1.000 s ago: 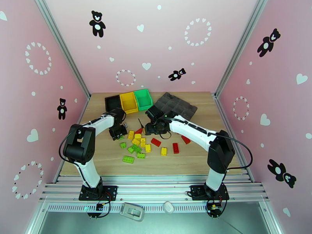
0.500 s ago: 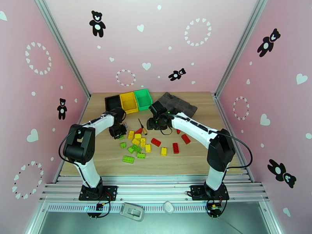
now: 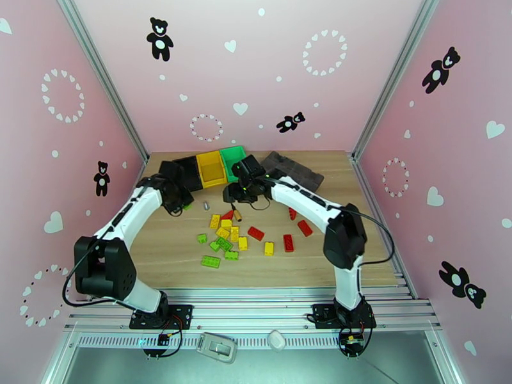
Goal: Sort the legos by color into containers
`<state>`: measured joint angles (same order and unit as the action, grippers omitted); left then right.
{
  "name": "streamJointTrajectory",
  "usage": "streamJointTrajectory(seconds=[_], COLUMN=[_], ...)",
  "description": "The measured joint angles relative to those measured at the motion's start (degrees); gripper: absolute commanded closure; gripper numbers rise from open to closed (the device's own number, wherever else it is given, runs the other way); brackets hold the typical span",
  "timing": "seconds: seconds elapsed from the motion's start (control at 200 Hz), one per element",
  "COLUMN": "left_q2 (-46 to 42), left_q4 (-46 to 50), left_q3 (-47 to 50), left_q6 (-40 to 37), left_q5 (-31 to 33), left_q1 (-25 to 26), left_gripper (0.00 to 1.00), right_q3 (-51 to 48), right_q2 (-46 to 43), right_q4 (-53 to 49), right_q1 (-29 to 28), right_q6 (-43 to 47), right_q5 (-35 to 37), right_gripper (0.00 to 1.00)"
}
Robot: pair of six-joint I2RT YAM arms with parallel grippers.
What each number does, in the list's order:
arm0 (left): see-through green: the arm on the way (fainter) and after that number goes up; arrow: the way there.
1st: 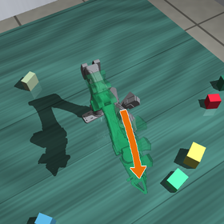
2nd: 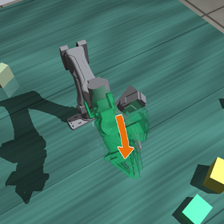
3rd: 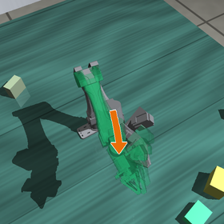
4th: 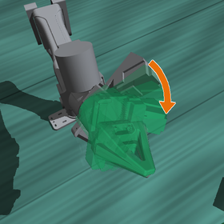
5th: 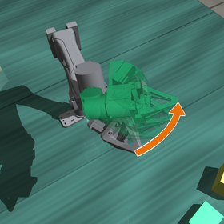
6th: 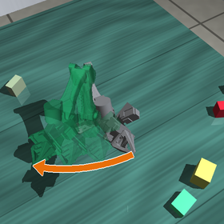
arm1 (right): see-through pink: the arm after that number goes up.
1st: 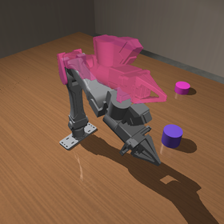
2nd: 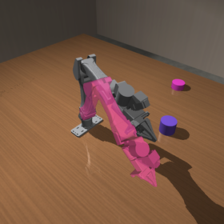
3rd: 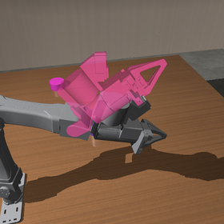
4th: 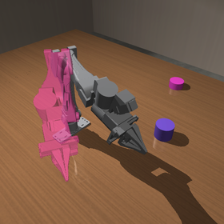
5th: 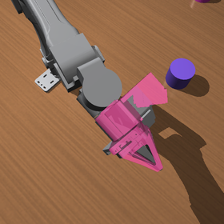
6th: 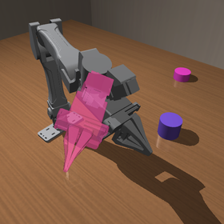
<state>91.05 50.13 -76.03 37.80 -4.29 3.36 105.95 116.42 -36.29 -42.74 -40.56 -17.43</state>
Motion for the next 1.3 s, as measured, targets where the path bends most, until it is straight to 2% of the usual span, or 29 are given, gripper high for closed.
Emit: streamJointTrajectory(seconds=[0.18, 0.37, 0.44, 0.541, 0.576, 0.626, 0.721, 0.811, 0.911, 1.066, 1.301], left_q2=[8.9, 21.0, 25.9, 31.7, 33.0, 34.0, 33.9, 33.4, 30.4, 20.9, 5.7], left_q4=[-0.9, 0.0, 0.9, 2.3, 2.5, 3.0, 3.6, 3.7, 3.3, 2.9, 1.7], left_q3=[-11.1, -25.2, -31.6, -39.7, -41.7, -43.4, -44.5, -44.1, -39.3, -26.1, -5.6], left_q6=[0.3, 0.3, 0.1, -0.3, -0.5, 0.0, -0.6, -0.9, -1.4, -2.6, -3.5], left_q5=[-1.9, -2.6, -2.6, -2.9, -3.0, -3.1, -3.7, -4.3, -4.4, -4.3, -4.0], left_q1=[-3.9, -6.7, -7.4, -7.8, -7.9, -8.0, -8.0, -8.0, -7.8, -6.4, 0.3], left_gripper=[0.70, 0.66, 0.58, 0.34, 0.28, 0.24, 0.23, 0.23, 0.24, 0.24, 0.25], right_q3=[8.9, 10.0, 10.0, 10.0, 10.0, 10.0, 9.9, 9.4, 7.7, 5.4, -0.3], right_q2=[5.8, 6.2, 6.2, 6.2, 6.2, 6.2, 6.2, 6.1, 5.8, 5.7, 3.8], right_q4=[-1.9, -4.3, -5.0, -6.0, -6.3, -6.8, -7.7, -7.9, -8.1, -8.7, -9.1], right_q1=[0.7, 2.5, 3.1, 3.9, 4.0, 4.1, 4.1, 4.1, 4.1, 4.1, 4.1], right_q6=[0.1, 0.1, 0.1, 0.2, 0.2, 0.3, 0.2, 0.2, 0.1, 0.0, 0.2], right_q5=[-2.0, -2.1, -1.9, -1.4, -1.1, -0.7, 0.3, 1.3, 2.2, 2.7, 3.7], right_gripper=[0.45, 0.43, 0.42, 0.42, 0.42, 0.41, 0.41, 0.40, 0.40, 0.41, 0.41])
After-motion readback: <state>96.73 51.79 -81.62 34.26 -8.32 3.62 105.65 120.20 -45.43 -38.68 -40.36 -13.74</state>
